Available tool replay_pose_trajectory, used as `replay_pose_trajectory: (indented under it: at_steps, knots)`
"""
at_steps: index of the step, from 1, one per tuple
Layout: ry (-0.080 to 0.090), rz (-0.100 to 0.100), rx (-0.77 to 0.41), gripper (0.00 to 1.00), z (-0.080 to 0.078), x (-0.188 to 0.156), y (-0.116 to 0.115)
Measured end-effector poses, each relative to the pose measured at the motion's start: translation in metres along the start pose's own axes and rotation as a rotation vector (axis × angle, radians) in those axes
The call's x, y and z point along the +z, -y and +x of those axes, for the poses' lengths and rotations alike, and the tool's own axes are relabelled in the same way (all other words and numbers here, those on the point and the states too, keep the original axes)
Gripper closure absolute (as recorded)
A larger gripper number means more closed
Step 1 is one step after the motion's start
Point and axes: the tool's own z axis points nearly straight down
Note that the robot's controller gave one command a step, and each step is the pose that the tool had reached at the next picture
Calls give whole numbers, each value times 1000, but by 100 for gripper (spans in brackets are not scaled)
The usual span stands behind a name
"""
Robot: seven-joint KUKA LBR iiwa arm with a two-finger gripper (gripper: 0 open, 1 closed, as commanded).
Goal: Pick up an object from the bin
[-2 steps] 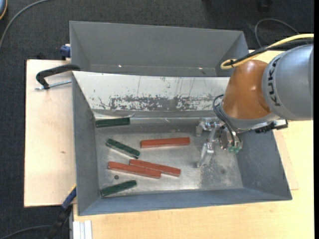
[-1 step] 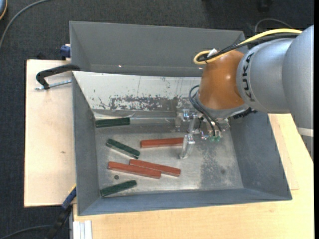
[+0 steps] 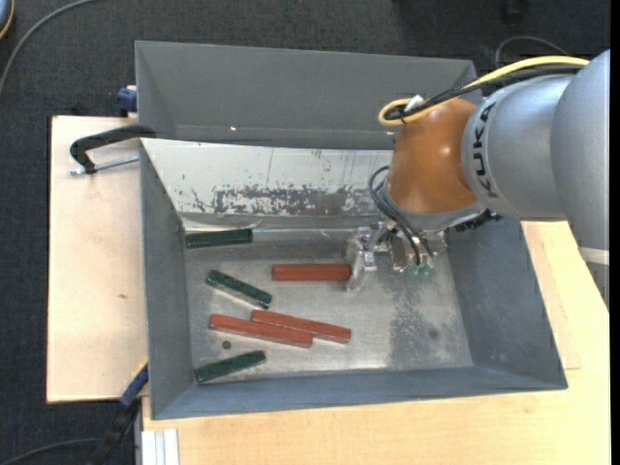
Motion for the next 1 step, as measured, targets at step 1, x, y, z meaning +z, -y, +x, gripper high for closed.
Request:
replay_pose_trajectory:
  at_steps: [1]
  knots:
    - [9,0,-18,100,9,-132,-11]
